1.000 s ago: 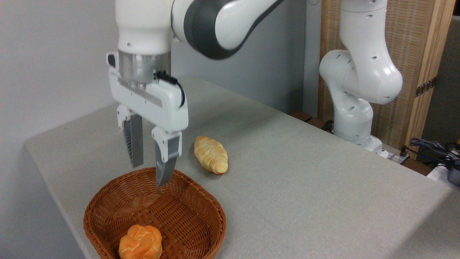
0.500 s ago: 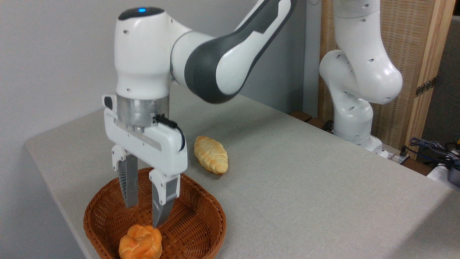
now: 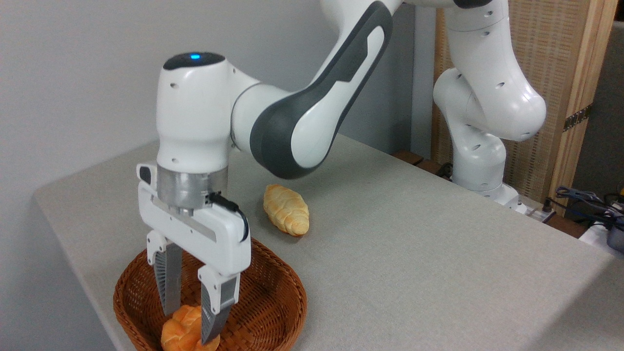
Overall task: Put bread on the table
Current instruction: 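Move the open gripper over the basket and lower it around the orange bun, then close the gripper on the orange bun inside the basket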
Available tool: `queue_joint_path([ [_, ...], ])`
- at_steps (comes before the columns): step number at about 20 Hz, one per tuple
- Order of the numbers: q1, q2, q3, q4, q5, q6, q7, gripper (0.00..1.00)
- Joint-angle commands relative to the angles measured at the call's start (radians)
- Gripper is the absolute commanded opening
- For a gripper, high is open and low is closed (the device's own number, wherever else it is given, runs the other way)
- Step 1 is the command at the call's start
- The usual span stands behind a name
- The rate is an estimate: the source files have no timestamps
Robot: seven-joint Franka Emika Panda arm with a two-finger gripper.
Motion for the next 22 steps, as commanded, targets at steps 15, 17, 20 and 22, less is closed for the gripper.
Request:
queue_joint_path([
  [15,-0.011,0.059,0.007,0.006,0.015,0.052,0.032,0.46],
  [17,-0.011,0.059,0.006,0.006,0.015,0.051,0.032,0.42],
  [20,-0.011,0.055,0.006,0.006,0.013,0.051,0.032,0.42],
  [22,-0.013,0.055,0.007,0.004,0.013,0.051,0.032,0.42],
])
